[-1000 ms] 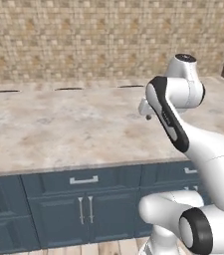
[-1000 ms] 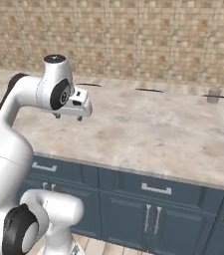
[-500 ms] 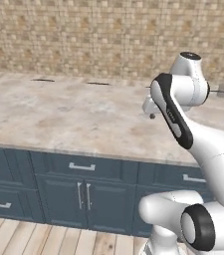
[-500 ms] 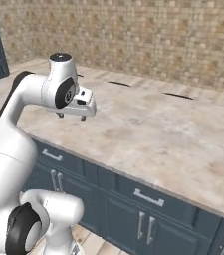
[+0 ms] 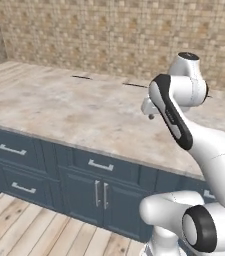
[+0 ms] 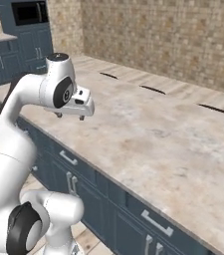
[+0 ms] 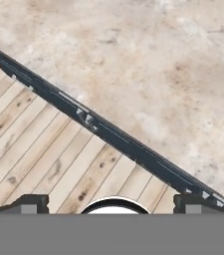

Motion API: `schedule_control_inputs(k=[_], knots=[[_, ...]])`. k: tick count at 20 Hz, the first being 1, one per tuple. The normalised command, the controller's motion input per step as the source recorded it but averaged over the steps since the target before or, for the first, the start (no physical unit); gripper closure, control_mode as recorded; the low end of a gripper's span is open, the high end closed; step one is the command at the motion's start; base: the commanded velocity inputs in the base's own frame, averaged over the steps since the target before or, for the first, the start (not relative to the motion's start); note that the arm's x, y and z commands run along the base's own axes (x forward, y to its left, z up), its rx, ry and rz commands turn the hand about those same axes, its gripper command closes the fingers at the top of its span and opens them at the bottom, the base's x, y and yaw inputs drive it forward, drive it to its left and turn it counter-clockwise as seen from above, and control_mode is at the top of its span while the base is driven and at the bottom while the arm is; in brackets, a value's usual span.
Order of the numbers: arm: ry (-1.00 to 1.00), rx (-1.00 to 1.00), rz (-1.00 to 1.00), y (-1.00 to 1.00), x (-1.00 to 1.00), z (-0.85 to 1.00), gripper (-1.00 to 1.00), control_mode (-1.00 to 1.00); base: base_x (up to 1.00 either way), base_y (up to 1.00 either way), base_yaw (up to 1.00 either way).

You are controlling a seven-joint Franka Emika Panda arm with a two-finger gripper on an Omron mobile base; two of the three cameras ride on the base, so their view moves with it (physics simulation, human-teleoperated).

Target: Take a straw from the drawer in front and place it inside the glass cup on the dining counter.

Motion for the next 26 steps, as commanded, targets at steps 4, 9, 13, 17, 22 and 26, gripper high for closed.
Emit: schedule_control_inputs(k=[4, 9, 13, 17, 22, 26], knots=[[0.00, 0.00, 0.00, 0.00, 0.00, 0.00, -1.00, 1.00, 0.07, -0.68, 0.39], [0.00, 0.00, 0.03, 0.00, 0.00, -0.05, -1.00, -1.00, 0.00, -0.42, 0.26], [0.00, -0.02, 0.10, 0.33, -0.19, -0.15, -1.00, -1.00, 0.00, 0.00, 0.00], [0.00, -0.17, 0.04, 1.00, -0.08, -0.26, -1.00, -1.00, 0.00, 0.00, 0.00], [0.00, -0.27, 0.00, 1.00, 0.00, -0.39, -1.00, -1.00, 0.00, 0.00, 0.00], [0.00, -0.30, 0.00, 0.95, 0.00, -0.59, -1.00, -1.00, 0.00, 0.00, 0.00]])
